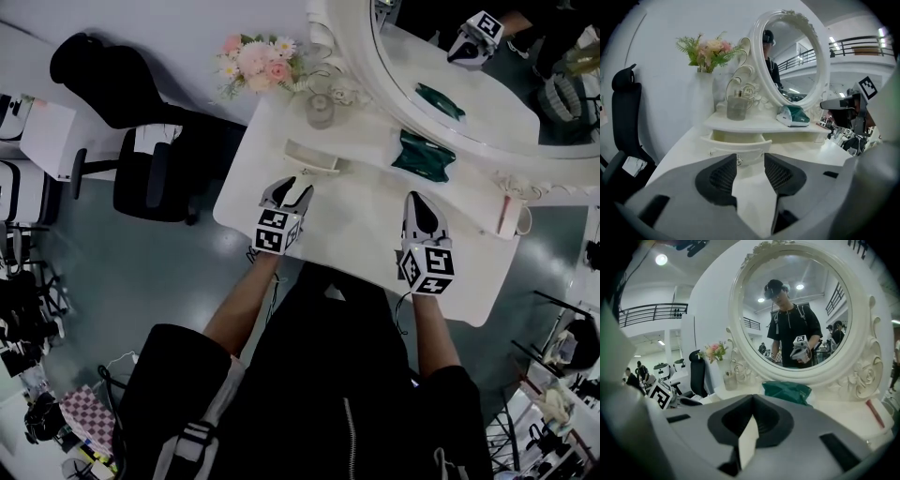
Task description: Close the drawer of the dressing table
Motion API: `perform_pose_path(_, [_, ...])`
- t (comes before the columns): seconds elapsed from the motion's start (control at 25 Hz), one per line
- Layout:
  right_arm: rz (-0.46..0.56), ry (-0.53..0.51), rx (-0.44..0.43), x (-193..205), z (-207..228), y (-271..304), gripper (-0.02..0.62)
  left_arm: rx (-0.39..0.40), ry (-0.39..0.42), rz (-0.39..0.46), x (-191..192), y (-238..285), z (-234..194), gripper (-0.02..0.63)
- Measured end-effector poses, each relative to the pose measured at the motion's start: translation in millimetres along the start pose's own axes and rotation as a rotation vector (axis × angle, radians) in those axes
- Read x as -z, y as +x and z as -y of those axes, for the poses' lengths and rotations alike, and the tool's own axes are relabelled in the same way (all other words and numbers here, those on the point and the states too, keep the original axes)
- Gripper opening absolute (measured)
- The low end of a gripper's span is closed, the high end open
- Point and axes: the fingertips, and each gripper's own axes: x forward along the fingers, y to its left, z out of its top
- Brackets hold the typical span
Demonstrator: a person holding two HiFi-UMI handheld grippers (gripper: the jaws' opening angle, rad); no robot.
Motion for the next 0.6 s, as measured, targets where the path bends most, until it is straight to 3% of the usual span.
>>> perform_pose_path(0.28, [-0.004,0.007,0.025,0.8,12.0,-3.2,0.003,-0.023,-0.111,-0.039,14.2,21.7,-17.2,0.195])
perform_pose_path(0.6, [0.000,0.025,0.084,-0.6,36.9,-10.7,0.003,0.004,-0.295,-0.053,22.7,43.0,-28.3,0.149])
